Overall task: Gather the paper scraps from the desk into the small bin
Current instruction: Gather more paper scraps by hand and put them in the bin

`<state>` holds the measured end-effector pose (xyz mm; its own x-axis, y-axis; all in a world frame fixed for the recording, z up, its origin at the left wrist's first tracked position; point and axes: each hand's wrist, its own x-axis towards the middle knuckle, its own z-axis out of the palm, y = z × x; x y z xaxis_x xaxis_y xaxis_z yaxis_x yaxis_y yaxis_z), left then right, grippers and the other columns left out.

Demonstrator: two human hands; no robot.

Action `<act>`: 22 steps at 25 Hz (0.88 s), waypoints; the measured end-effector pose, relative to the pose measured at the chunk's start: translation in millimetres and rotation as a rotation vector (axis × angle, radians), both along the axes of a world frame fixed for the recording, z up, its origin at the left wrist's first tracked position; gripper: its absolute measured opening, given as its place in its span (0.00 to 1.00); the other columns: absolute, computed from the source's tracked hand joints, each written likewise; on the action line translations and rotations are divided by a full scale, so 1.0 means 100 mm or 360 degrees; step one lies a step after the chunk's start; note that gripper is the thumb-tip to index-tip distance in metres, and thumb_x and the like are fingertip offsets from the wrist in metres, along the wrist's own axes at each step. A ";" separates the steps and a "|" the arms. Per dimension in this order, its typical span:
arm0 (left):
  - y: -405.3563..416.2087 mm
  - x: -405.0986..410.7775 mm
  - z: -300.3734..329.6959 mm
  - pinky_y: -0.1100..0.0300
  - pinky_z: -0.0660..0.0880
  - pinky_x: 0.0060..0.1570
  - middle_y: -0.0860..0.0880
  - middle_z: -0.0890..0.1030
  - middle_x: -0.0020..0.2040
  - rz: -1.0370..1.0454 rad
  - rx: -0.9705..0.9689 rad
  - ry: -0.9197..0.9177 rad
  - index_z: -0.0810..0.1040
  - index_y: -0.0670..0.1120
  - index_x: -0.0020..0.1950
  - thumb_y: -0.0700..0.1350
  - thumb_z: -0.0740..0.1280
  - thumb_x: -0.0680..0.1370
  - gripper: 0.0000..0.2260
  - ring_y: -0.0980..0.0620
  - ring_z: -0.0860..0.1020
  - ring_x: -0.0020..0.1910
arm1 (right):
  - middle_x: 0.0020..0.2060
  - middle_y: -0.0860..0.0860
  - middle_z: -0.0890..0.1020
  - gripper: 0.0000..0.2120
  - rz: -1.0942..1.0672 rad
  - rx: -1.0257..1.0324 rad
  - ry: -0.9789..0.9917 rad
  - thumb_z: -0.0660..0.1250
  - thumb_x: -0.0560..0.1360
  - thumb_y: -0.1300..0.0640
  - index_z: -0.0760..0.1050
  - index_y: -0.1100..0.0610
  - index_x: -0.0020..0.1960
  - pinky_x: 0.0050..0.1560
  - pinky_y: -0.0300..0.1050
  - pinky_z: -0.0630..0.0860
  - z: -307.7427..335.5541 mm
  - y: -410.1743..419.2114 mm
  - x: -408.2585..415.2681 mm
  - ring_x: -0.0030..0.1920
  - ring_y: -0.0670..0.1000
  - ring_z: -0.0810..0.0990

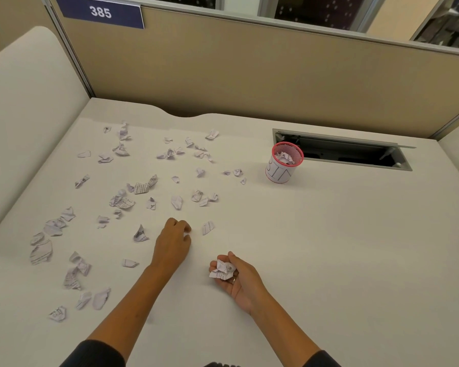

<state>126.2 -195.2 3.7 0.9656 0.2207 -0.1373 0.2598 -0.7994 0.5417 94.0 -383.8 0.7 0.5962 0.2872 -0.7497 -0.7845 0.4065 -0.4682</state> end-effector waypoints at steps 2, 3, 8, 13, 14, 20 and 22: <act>0.00 -0.01 0.05 0.62 0.68 0.46 0.43 0.78 0.52 0.0058 -0.0157 0.0003 0.79 0.41 0.52 0.35 0.63 0.74 0.09 0.47 0.76 0.48 | 0.43 0.61 0.85 0.13 -0.0002 0.0000 0.0013 0.61 0.79 0.55 0.78 0.65 0.49 0.40 0.46 0.82 0.01 0.00 0.00 0.42 0.56 0.85; -0.01 -0.02 0.09 0.63 0.68 0.47 0.44 0.80 0.51 0.0102 -0.0275 -0.0001 0.79 0.42 0.51 0.34 0.63 0.74 0.09 0.49 0.76 0.48 | 0.43 0.61 0.85 0.13 -0.0006 0.0004 0.0021 0.61 0.79 0.55 0.78 0.65 0.49 0.39 0.46 0.82 0.01 0.00 0.00 0.42 0.56 0.85; -0.23 -0.12 0.46 0.65 0.74 0.44 0.55 0.82 0.45 -0.0006 -0.0942 0.0090 0.79 0.51 0.48 0.39 0.68 0.72 0.09 0.55 0.79 0.45 | 0.42 0.61 0.85 0.13 -0.0070 0.0036 0.0090 0.63 0.78 0.56 0.79 0.65 0.48 0.41 0.48 0.83 0.04 0.02 0.03 0.41 0.57 0.85; -0.50 -0.19 0.66 0.63 0.77 0.50 0.56 0.81 0.49 -0.0422 -0.0876 0.0500 0.78 0.54 0.53 0.44 0.69 0.73 0.11 0.60 0.79 0.49 | 0.42 0.59 0.85 0.12 -0.0163 0.0137 0.0151 0.62 0.78 0.58 0.79 0.64 0.50 0.36 0.44 0.82 0.11 0.03 0.08 0.39 0.54 0.85; -0.53 -0.19 0.68 0.60 0.77 0.54 0.54 0.81 0.52 -0.0434 -0.0914 0.0576 0.77 0.53 0.56 0.44 0.68 0.73 0.13 0.58 0.78 0.52 | 0.42 0.59 0.85 0.11 -0.0166 0.0153 0.0155 0.61 0.78 0.58 0.79 0.64 0.50 0.36 0.43 0.82 0.12 0.03 0.10 0.39 0.54 0.85; -0.55 -0.08 0.79 0.61 0.71 0.59 0.54 0.76 0.63 -0.0362 -0.1233 0.0508 0.71 0.51 0.67 0.38 0.58 0.77 0.19 0.57 0.74 0.61 | 0.37 0.60 0.84 0.11 -0.0302 0.0416 0.0240 0.61 0.78 0.57 0.77 0.64 0.47 0.36 0.48 0.83 0.17 -0.08 0.25 0.35 0.57 0.85; -0.52 -0.02 0.74 0.60 0.72 0.59 0.54 0.77 0.62 -0.0163 -0.1273 0.0257 0.74 0.51 0.64 0.37 0.57 0.77 0.18 0.58 0.75 0.59 | 0.36 0.61 0.84 0.11 -0.0350 0.0486 0.0249 0.61 0.78 0.57 0.76 0.65 0.47 0.38 0.51 0.83 0.20 -0.13 0.33 0.35 0.59 0.85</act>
